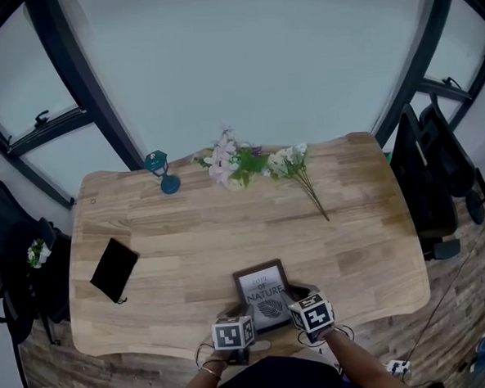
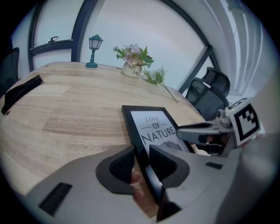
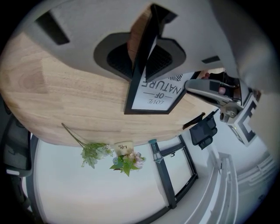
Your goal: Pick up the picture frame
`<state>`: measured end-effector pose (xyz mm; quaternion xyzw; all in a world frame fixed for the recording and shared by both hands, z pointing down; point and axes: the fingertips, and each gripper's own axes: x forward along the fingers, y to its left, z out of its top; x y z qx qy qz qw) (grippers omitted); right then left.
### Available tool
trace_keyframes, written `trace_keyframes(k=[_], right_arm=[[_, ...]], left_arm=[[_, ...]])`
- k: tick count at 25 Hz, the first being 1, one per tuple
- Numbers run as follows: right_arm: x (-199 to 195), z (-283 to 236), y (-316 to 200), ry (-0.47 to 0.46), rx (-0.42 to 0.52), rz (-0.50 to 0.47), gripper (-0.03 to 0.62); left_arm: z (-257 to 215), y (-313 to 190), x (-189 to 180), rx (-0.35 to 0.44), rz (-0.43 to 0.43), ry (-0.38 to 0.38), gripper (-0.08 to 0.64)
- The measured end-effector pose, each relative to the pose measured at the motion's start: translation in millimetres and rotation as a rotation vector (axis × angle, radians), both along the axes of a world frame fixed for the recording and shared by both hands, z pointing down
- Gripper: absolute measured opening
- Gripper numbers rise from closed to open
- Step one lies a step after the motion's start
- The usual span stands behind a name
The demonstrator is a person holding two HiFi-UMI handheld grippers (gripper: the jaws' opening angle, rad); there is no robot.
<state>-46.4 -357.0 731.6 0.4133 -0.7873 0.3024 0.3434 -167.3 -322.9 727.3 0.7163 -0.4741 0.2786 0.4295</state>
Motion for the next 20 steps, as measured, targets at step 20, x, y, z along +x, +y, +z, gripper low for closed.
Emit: trace_keyframes(k=[20], right_arm=[[8.6,-29.7,-7.2,-0.017,0.097,-0.027,0.077]], left_arm=[[-29.1,0.7,6.8,0.070,-0.061,-0.009,0.083]])
